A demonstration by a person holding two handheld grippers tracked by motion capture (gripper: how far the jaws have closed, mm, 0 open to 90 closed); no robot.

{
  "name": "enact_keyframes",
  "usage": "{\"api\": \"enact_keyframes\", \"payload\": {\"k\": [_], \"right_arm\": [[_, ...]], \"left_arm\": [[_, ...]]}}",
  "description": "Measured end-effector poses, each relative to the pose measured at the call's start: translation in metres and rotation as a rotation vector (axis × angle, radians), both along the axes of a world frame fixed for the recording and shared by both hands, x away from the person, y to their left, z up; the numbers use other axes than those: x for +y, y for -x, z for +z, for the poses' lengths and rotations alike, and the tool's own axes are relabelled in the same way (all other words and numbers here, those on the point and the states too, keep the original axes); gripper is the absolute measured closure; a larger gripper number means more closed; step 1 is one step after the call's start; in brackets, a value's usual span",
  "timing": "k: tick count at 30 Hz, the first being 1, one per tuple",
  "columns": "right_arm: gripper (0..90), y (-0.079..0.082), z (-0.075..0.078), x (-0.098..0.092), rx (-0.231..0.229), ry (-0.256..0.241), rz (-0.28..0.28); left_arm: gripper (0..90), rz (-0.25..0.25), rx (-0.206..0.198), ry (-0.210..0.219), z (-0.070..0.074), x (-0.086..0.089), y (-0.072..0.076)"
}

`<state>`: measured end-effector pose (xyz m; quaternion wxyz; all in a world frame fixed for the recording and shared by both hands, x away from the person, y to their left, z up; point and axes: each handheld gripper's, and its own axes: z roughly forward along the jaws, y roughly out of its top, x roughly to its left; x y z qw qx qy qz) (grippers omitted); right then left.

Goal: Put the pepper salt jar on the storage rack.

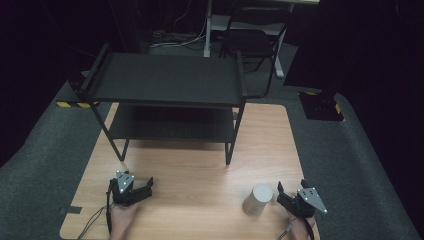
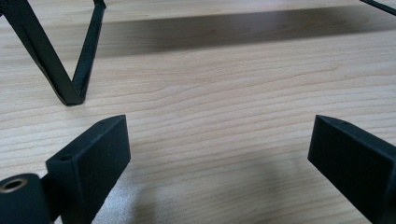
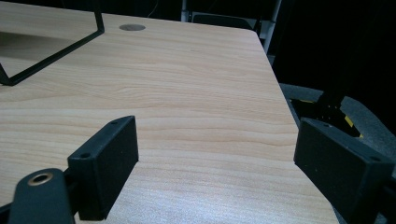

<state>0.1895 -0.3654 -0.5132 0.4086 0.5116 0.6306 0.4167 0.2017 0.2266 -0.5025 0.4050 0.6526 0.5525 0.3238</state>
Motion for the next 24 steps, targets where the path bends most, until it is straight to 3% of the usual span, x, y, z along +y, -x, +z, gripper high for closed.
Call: {"api": "enact_keyframes", "payload": {"k": [16,24], "right_arm": [[11.6,0.001,0.000,-0.001,-0.001,0.003,0.009],[10.6,0.016,0.005,-0.009,0.030,-0.011,0.041]], "left_arm": [[5.8,0.006,0.005,0.003,0.001,0.000,-0.001],[5.8,0.010,0.004,0.002,0.001,-0.001,-0.001]]}}
